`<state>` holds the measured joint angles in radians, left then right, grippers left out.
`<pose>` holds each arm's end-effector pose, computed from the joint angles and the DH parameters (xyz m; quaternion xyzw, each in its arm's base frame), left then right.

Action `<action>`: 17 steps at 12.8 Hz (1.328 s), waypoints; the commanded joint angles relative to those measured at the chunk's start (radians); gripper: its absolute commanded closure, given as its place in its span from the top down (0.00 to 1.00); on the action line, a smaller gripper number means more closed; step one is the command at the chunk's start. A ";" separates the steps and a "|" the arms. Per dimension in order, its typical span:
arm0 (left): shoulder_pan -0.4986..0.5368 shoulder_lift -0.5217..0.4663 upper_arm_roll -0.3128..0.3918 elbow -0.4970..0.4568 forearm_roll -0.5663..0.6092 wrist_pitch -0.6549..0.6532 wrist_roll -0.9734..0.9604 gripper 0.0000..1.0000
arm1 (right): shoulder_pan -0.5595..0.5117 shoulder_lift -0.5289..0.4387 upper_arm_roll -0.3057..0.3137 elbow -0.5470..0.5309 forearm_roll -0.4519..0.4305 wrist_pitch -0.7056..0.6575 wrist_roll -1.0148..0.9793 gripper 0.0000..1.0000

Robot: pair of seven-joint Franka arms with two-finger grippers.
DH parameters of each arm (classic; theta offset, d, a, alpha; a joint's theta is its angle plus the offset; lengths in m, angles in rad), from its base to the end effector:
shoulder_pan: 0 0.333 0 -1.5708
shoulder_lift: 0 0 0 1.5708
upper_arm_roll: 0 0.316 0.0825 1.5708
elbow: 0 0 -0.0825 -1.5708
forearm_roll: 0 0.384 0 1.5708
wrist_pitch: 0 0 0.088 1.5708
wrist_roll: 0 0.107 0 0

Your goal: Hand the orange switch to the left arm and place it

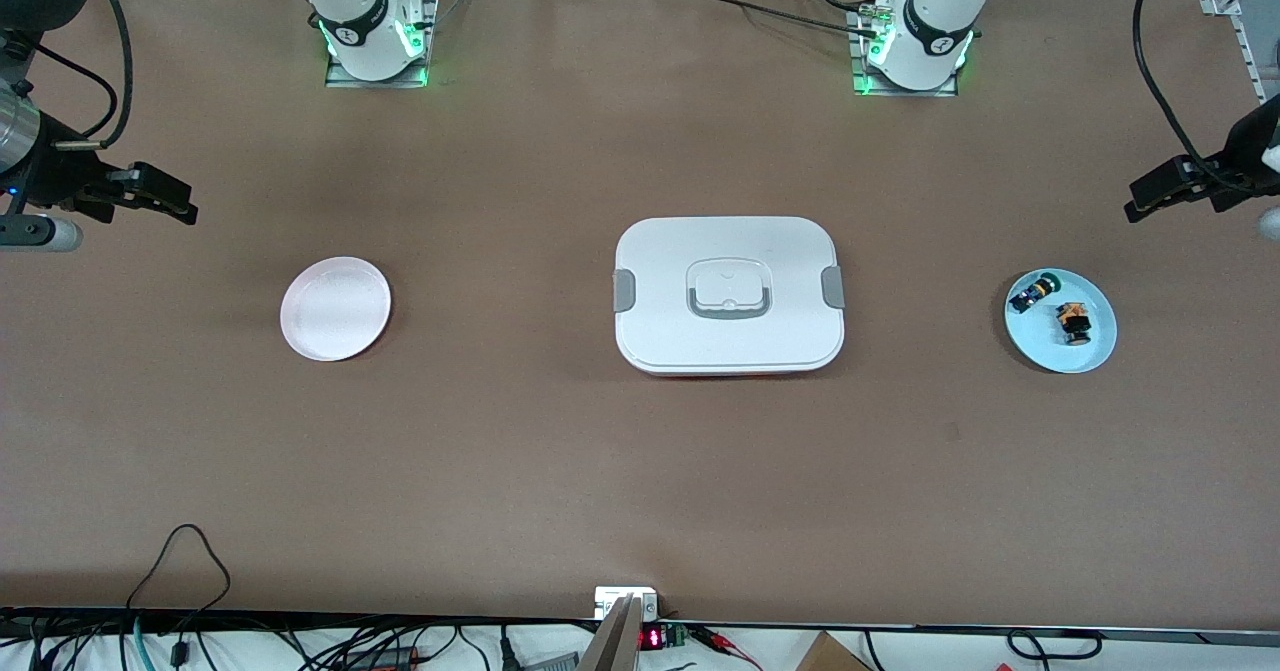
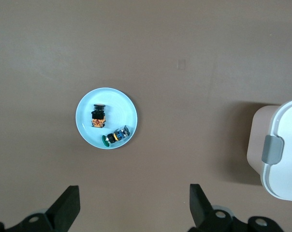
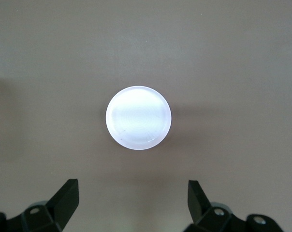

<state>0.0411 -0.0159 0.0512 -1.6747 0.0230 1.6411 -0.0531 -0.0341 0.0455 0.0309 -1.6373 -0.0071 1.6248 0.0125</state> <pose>0.5507 0.0535 0.5902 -0.9973 -0.0717 0.0091 0.0109 0.5692 -0.0029 0.5721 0.9995 -0.0075 -0.0290 0.0030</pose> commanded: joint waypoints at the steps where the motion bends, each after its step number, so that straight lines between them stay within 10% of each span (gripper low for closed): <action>1: 0.003 0.045 -0.002 0.064 -0.014 -0.014 -0.004 1.00 | 0.000 -0.007 -0.002 0.005 0.012 -0.002 -0.017 1.00; 17: 0.000 0.065 -0.041 0.087 0.000 -0.021 0.022 1.00 | 0.000 -0.006 -0.002 0.008 0.009 -0.002 -0.014 1.00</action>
<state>0.0393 0.0242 0.0115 -1.6230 0.0206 1.6409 -0.0493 -0.0342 0.0455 0.0309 -1.6370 -0.0071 1.6249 0.0124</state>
